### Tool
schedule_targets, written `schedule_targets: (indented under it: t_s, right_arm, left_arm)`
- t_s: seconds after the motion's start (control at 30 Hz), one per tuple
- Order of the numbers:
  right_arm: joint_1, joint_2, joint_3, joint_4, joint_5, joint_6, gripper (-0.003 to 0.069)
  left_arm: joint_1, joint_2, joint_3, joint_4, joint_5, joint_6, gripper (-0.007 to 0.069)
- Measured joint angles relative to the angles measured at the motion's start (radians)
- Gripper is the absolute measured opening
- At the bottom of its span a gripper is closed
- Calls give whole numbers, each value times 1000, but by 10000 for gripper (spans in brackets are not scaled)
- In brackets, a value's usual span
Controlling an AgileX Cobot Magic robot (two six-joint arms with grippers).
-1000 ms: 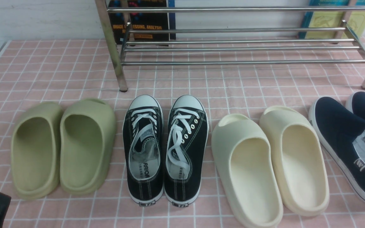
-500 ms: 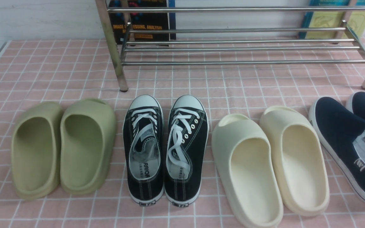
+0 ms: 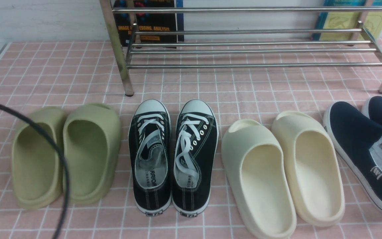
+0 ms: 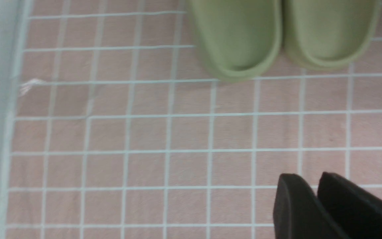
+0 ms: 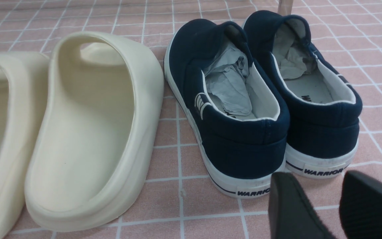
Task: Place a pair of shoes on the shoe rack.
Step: Use the left arm to grab the shoe closest to it
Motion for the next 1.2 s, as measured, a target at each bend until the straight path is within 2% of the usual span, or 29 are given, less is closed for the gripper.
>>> schedule_targets:
  t_s: [0.1,0.27,0.37,0.5,0.6,0.73,0.87,0.93,1.0,1.07,1.2]
  right_arm:
    - [0,0,0,0,0,0,243]
    - [0,0,0,0,0,0,243]
    - [0,0,0,0,0,0,243]
    - [0,0,0,0,0,0,243]
    - [0,0,0,0,0,0,243]
    - [0,0,0,0,0,0,243]
    - [0,0,0,0,0,0,243]
    - [0,0,0,0,0,0,243]
    - [0,0,0,0,0,0,243]
    - [0,0,0,0,0,0,243]
    - [0,0,0,0,0,0,243]
  left_arm:
    - [-131,91,-10,-29,-29,-13,287]
    - [-301,307,-52,-37,-152,-137,563]
    - [-322,410,-80,-39,-234,-207,637]
    - [-324,525,-101,-44,-341,-278,652]
    - [-324,619,-106,-44,-407,-306,622]
    - [-324,736,-107,-40,-465,-324,508]
    - [-324,804,-107,-14,-530,-375,308]
    - [-324,809,-107,12,-551,-417,160]
    - [-324,800,-112,39,-547,-451,58]
    - [-324,786,-131,54,-523,-470,23]
    - [-324,740,-208,71,-471,-473,13]
